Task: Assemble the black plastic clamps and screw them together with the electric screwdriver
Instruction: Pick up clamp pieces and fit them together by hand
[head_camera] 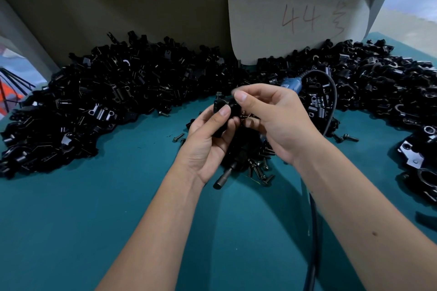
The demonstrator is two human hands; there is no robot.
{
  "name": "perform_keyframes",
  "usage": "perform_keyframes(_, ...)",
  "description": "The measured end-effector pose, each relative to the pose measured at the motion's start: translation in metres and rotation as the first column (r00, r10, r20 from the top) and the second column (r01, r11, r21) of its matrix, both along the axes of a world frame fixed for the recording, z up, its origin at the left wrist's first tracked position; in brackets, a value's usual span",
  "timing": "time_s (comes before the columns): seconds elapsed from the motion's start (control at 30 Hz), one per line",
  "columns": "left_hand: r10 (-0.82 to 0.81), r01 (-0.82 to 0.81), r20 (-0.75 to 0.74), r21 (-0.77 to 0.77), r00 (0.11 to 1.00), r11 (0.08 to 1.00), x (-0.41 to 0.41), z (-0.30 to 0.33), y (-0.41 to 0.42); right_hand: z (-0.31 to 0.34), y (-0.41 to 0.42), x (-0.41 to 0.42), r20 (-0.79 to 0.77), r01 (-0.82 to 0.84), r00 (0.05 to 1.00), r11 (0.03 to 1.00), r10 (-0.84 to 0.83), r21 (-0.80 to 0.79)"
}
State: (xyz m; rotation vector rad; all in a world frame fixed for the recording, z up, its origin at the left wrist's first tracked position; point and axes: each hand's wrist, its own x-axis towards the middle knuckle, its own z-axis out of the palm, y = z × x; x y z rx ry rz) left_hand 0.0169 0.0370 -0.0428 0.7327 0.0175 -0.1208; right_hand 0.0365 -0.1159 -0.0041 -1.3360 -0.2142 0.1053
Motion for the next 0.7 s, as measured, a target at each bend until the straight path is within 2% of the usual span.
perform_keyframes(0.17, -0.023, 0.023, -0.011, 0.044, 1.0, 0.999, -0.001, 0.001, 0.001, -0.002, -0.005, 0.003, 0.043, -0.014, 0.999, 1.0, 0.014, -0.006)
perform_keyframes(0.27, -0.045, 0.045, -0.036, 0.018, 0.998, 0.999, -0.002, 0.002, 0.001, -0.001, -0.008, 0.004, 0.066, -0.064, 0.996, 0.997, 0.067, -0.05)
perform_keyframes(0.7, -0.098, 0.091, -0.082, -0.089, 0.992, 0.992, -0.005, 0.005, 0.002, 0.001, -0.012, 0.003, -0.026, -0.188, 0.982, 0.982, 0.189, 0.015)
